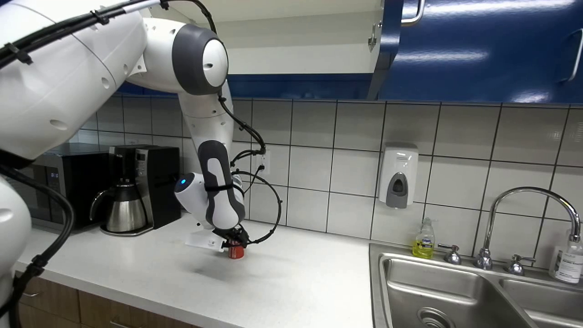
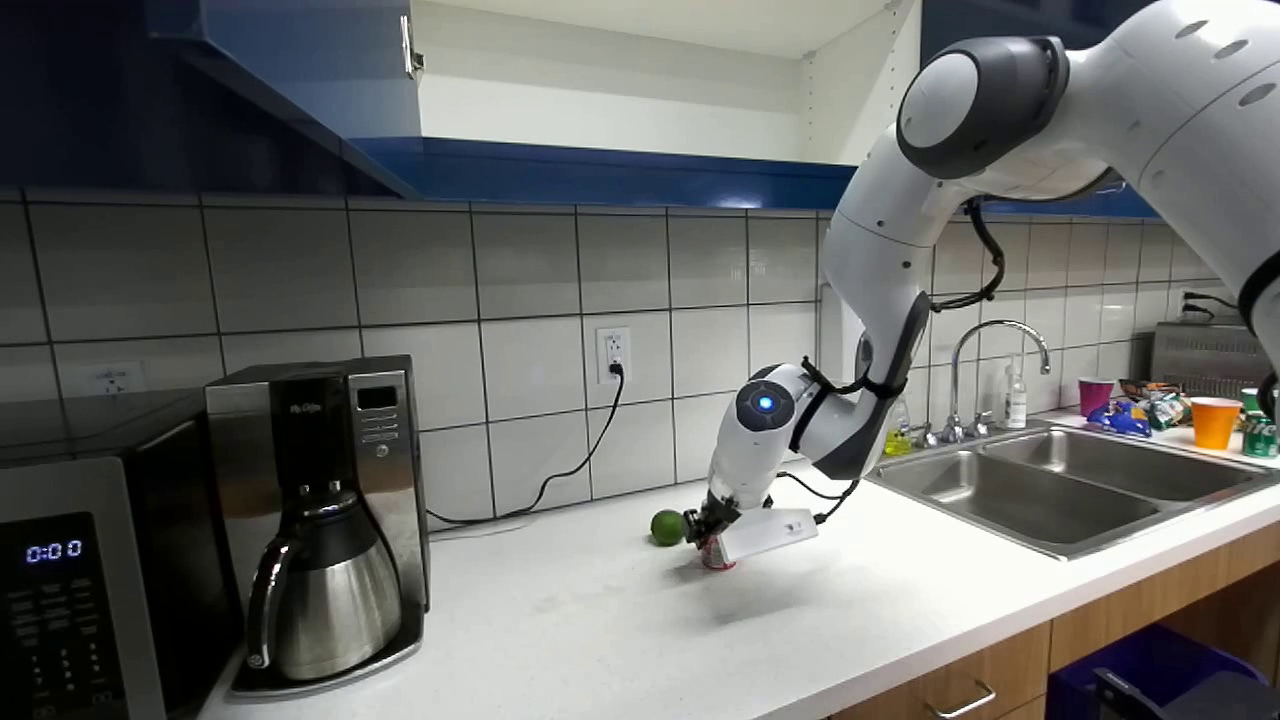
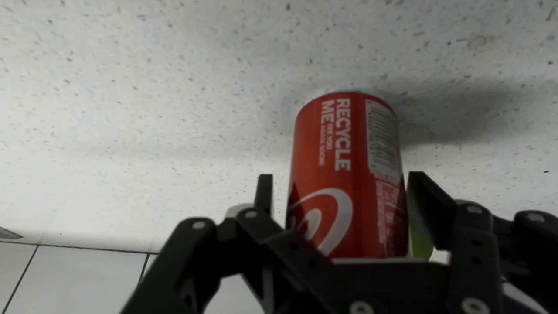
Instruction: Remove the can from the top cabinet
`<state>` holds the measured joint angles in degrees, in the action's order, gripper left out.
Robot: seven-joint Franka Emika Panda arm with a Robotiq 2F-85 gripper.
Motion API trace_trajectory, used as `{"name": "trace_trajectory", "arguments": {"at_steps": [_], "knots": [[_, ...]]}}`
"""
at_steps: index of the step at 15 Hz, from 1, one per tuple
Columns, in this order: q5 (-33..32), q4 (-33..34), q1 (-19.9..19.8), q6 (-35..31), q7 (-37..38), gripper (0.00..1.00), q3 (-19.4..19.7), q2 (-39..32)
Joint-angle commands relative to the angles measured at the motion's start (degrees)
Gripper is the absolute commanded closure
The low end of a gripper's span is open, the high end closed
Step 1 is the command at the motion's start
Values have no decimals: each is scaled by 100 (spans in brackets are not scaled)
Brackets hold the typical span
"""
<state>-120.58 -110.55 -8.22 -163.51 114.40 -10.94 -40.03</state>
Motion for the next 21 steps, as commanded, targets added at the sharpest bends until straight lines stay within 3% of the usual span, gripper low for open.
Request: {"name": "trace_trajectory", "arguments": {"at_steps": [1,5,10,15,16,20,21], "knots": [[-27,-200,-19,72,127,0,-14,240],[568,-693,16,-87,-264,0,122,840],[1958,-1605,-23,-341,-1346,0,232,1994],[3556,-2315,-116,-399,-2879,0,208,2946],[4032,-2446,128,-465,-3343,0,454,3107],[5692,-3001,367,-471,-5074,0,489,3579],[6111,-3139,52,-357,-5512,0,70,3730]]}}
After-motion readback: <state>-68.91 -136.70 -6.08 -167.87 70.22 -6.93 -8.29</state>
